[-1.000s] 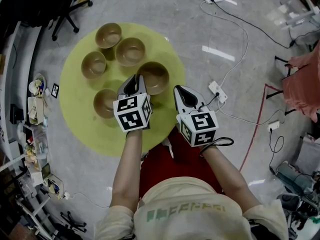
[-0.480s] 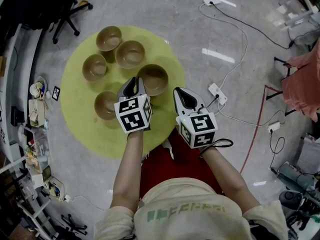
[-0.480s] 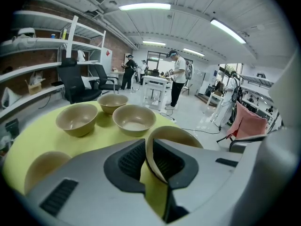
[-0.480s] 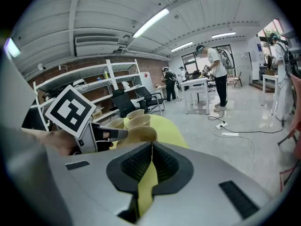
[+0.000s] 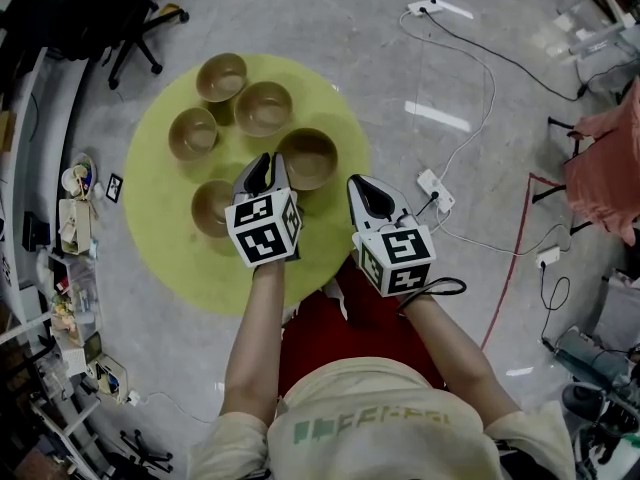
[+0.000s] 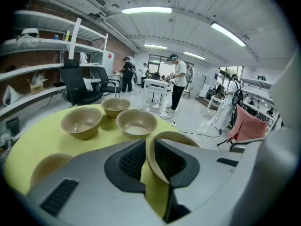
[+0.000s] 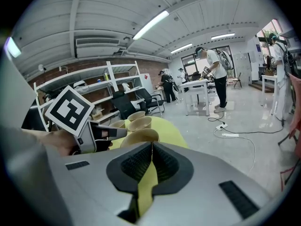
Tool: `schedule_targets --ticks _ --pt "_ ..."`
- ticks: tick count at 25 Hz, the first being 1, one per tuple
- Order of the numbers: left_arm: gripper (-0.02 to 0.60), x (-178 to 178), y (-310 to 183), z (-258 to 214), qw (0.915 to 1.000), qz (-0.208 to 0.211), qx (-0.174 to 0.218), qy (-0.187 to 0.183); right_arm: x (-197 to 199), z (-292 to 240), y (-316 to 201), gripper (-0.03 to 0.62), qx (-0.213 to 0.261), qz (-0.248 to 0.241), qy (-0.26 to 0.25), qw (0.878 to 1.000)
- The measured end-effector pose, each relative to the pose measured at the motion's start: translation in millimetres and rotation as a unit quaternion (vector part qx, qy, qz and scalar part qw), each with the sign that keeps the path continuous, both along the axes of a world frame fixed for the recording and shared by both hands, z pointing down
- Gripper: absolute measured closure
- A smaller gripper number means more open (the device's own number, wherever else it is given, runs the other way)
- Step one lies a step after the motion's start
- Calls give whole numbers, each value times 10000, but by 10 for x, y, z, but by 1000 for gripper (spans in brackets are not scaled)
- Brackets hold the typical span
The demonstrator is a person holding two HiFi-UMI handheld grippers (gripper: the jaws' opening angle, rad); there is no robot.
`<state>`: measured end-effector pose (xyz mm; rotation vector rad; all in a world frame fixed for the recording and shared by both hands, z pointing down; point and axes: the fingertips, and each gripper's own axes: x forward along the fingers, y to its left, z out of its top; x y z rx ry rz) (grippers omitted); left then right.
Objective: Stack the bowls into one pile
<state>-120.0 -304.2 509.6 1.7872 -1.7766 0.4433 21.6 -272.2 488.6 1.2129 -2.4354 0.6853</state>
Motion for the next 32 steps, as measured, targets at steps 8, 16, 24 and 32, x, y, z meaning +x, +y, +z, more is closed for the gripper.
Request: schedule_targets --ticks 8,16,24,32 --pt "515 -2 103 -193 9994 53 221 242 10 -145 83 557 186 26 -33 9998" --pt "537 -7 234 -436 9974 179 554 429 6 -288 189 557 324 102 -55 9994" --pt "552 20 438 -664 9948 338 835 467 62 -477 294 557 570 192 -102 9981" --pt "558 -4 675 -868 9927 431 1009 500 79 -699 470 557 714 324 -98 9969"
